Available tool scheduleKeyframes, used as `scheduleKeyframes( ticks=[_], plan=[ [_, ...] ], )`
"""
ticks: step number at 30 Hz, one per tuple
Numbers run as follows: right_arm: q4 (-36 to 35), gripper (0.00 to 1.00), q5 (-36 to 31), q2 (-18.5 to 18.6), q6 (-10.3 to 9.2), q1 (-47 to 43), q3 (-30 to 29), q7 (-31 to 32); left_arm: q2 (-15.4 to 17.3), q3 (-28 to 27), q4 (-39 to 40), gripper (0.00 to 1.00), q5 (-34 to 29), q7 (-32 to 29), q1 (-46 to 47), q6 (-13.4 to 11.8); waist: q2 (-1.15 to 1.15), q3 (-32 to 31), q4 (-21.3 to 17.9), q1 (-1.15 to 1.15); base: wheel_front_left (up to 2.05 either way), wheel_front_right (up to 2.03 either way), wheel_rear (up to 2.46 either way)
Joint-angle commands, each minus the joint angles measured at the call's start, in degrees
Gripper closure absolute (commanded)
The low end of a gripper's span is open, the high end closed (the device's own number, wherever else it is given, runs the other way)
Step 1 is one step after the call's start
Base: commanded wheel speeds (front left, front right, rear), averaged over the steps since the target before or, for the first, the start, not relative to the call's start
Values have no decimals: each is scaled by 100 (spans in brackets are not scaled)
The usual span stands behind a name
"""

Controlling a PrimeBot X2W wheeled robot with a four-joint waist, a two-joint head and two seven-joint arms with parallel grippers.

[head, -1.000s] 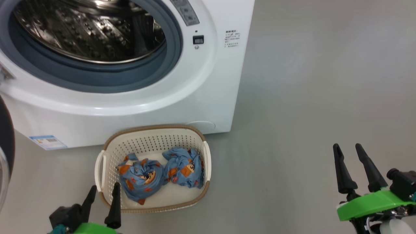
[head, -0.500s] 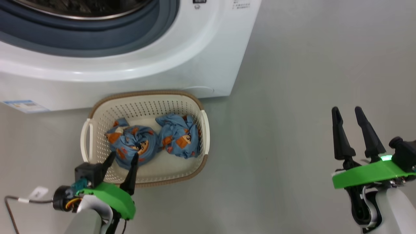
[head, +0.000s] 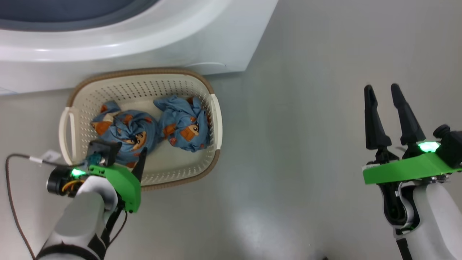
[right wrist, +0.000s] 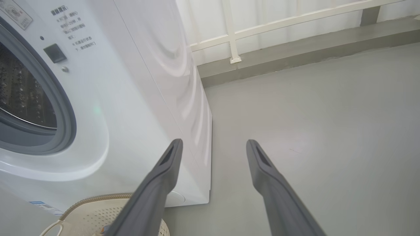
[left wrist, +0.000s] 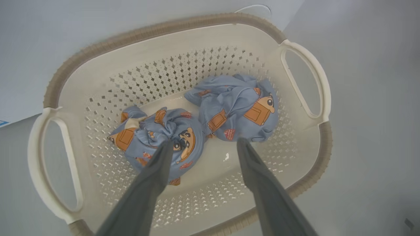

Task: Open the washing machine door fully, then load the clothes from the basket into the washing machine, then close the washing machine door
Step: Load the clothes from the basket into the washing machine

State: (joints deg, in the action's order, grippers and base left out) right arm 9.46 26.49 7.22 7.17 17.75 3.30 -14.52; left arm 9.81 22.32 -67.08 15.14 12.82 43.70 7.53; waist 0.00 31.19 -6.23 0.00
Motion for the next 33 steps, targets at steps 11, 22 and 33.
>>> scheduleKeyframes(
  ticks=[11, 22, 33],
  plan=[
    [-412, 0, -89, -93, 32, 420, 204, -48, 523, 752, -476, 0, 247, -730, 914, -4, 0, 936, -286, 0, 0, 0, 0],
    [-523, 0, -123, -72, 32, 580, 311, -48, 805, 1047, -627, 0, 243, -1085, 1345, -4, 0, 1311, -443, 0, 0, 0, 0],
    [-657, 0, -135, -108, 32, 700, 487, -48, 1099, 1290, -678, 0, 80, -1383, 1683, -147, 0, 1625, -645, 0, 0, 0, 0]
  ],
)
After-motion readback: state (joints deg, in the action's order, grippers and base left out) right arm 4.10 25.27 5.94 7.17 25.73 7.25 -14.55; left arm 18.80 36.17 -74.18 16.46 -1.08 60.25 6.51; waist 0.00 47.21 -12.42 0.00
